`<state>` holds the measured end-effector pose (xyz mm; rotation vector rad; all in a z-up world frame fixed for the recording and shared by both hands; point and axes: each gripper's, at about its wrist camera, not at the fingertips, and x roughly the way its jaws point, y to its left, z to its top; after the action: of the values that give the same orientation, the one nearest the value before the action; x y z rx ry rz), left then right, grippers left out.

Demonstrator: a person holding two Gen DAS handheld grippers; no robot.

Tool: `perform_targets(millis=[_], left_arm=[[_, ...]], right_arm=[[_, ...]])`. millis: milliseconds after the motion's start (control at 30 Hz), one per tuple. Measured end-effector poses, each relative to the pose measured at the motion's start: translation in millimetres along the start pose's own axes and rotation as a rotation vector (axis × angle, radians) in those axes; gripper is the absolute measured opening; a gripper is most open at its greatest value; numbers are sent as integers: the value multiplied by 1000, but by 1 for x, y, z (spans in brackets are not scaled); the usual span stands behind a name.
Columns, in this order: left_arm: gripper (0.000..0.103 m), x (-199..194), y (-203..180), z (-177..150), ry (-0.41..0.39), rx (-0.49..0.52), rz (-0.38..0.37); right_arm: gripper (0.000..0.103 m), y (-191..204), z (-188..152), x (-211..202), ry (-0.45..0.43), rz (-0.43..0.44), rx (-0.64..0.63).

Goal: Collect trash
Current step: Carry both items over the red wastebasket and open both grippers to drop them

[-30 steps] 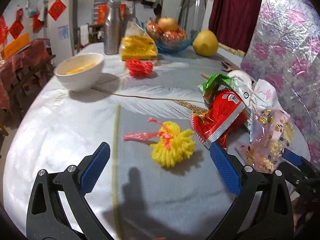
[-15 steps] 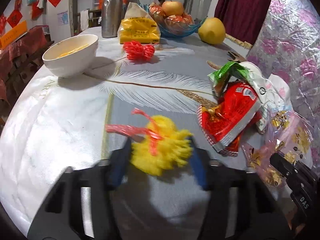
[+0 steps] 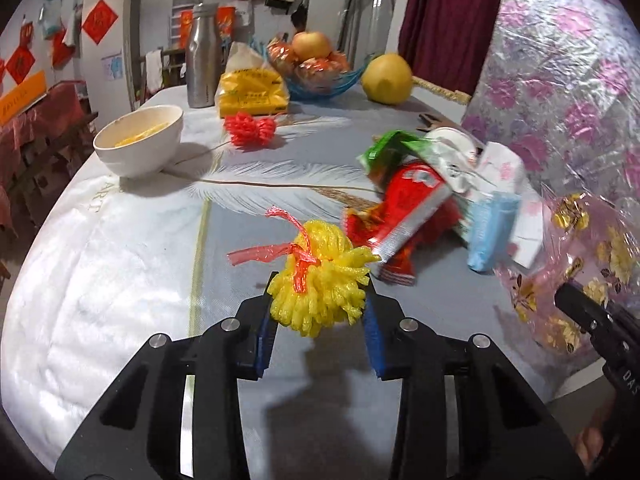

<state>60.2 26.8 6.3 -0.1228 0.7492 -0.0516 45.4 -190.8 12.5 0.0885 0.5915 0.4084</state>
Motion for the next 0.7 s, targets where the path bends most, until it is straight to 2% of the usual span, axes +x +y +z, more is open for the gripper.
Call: perform_targets(millis=[400, 700], left_arm=[[38, -40, -53, -25, -37, 109, -61], [38, -54, -124, -46, -29, 245, -154]], right_arm=[[14, -12, -19, -74, -85, -72, 3], [14, -59, -47, -132, -115, -166, 69]])
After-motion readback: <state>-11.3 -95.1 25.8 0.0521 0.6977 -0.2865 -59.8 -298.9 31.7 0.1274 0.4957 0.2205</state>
